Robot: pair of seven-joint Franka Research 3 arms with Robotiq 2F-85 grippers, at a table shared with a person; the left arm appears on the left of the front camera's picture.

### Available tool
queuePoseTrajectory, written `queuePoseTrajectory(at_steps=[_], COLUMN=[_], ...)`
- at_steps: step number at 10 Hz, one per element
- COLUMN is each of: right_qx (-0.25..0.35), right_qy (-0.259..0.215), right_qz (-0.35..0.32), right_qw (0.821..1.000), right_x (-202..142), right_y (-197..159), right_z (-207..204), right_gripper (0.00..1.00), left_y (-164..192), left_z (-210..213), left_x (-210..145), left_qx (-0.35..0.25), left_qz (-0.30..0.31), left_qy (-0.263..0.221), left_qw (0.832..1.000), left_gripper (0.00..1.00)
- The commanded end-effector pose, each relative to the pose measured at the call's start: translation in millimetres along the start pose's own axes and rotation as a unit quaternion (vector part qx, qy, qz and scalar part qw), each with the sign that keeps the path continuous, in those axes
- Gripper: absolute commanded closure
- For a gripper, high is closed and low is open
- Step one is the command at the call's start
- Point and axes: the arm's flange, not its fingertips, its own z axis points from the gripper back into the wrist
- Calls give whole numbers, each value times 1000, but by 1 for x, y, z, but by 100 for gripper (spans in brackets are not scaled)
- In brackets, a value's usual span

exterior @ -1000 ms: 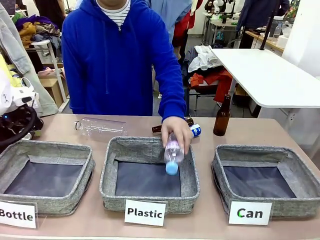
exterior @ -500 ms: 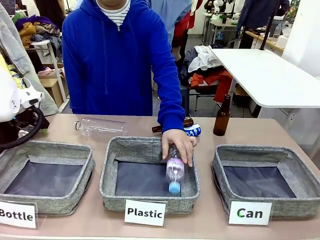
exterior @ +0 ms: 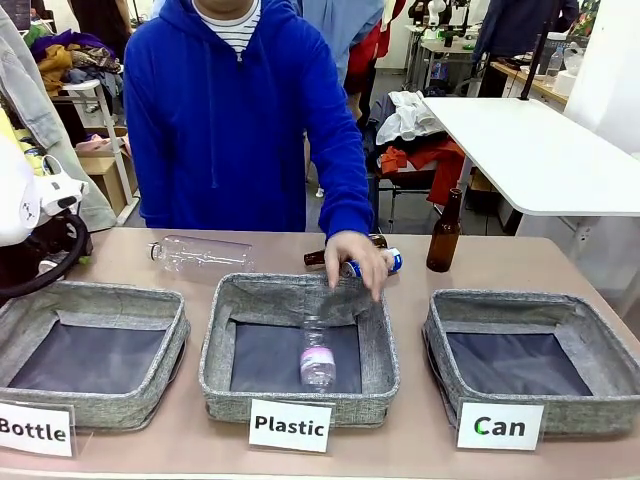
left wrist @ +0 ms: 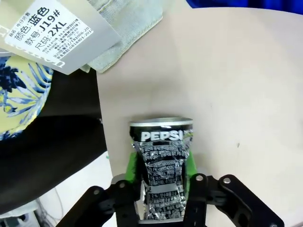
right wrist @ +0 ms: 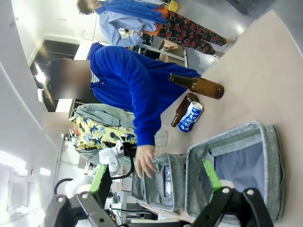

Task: Sort the can waste into the basket.
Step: Pick up the can waste from the table and place it in the right Fabric basket.

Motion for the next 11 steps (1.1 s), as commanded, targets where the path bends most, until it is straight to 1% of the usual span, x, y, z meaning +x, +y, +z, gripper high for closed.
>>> queuePoseTrajectory(at_steps=[1, 2, 3, 5, 6, 7, 8, 9, 10, 11], right_qx=[11, 11, 11, 11, 11, 11, 11, 11, 11, 11], right_qy=[-8, -8, -8, -8, -8, -8, -8, -8, -8, -8], right_qz=[14, 14, 14, 14, 14, 14, 14, 14, 14, 14], right_qw=[1000, 1000, 1000, 1000, 1000, 1000, 1000, 1000, 1000, 1000], right_x=[4, 4, 4, 4, 4, 4, 4, 4, 4, 4], right_y=[1, 1, 1, 1, 1, 1, 1, 1, 1, 1], right_z=[-1, -1, -1, -1, -1, -1, -1, -1, -1, -1], right_gripper=[0, 0, 0, 0, 0, 0, 0, 0, 0, 0], left_y=[2, 2, 6, 9, 10, 8, 4, -1, -5, -4], left_z=[2, 3, 7, 30, 55, 98, 141, 182, 216, 247], left_x=[-4, -4, -3, -3, -4, -9, -17, -32, -51, -74], left_qx=[1, -1, -5, -46, -78, -116, -158, -215, -257, -301], left_qz=[-11, -12, -13, -21, -40, -72, -116, -189, -262, -338], left_qy=[-5, -3, -6, -24, -46, -89, -119, -121, -112, -102], left_qw=[1000, 1000, 1000, 998, 995, 987, 973, 951, 924, 886], left_gripper=[98, 100, 100, 100, 100, 100, 100, 100, 100, 100])
